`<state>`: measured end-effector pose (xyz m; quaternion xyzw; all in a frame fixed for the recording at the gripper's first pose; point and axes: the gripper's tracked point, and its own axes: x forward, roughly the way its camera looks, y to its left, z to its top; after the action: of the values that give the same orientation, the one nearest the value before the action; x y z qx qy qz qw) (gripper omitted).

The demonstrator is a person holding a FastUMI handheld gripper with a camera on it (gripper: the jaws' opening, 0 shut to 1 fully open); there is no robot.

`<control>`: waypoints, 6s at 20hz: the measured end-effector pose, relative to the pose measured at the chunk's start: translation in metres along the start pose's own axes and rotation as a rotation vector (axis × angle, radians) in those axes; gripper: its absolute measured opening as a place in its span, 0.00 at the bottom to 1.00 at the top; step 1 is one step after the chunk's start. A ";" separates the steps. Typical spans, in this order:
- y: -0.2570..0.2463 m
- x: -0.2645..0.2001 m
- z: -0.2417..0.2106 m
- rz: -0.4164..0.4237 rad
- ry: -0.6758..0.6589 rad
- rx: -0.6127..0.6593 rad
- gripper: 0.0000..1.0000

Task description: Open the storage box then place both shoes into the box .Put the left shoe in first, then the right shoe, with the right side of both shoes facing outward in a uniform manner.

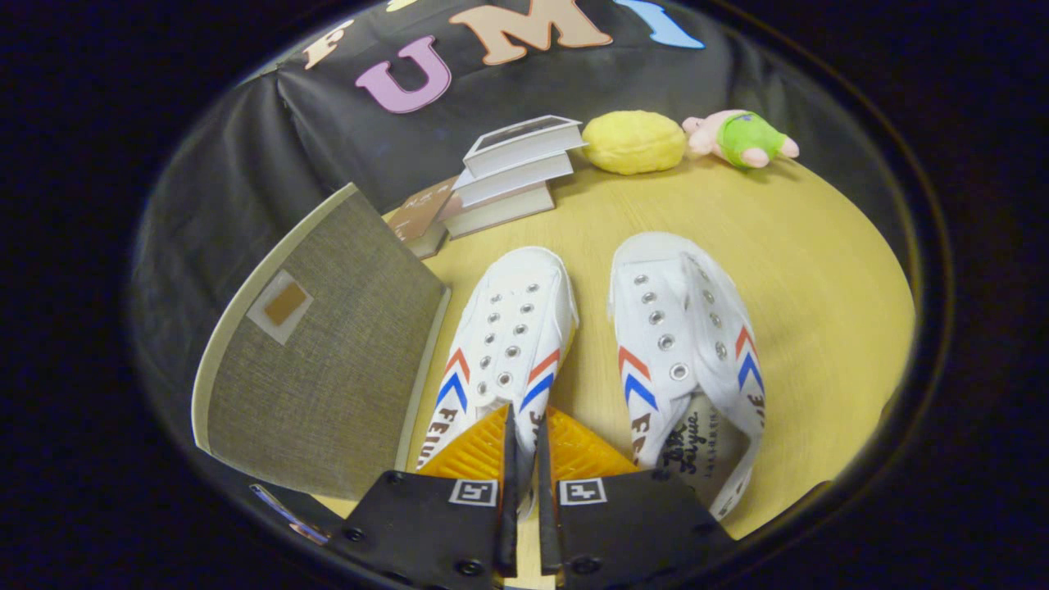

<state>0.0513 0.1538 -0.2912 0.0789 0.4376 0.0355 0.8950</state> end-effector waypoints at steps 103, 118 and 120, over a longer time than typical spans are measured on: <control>0.080 -0.136 0.071 0.240 -0.200 -0.188 1.00; -0.090 -0.063 0.035 -0.169 -0.080 -0.198 0.91; -0.100 -0.058 0.035 -0.204 -0.076 -0.204 0.87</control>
<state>0.0431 0.0434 -0.2419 -0.0562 0.4032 -0.0144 0.9133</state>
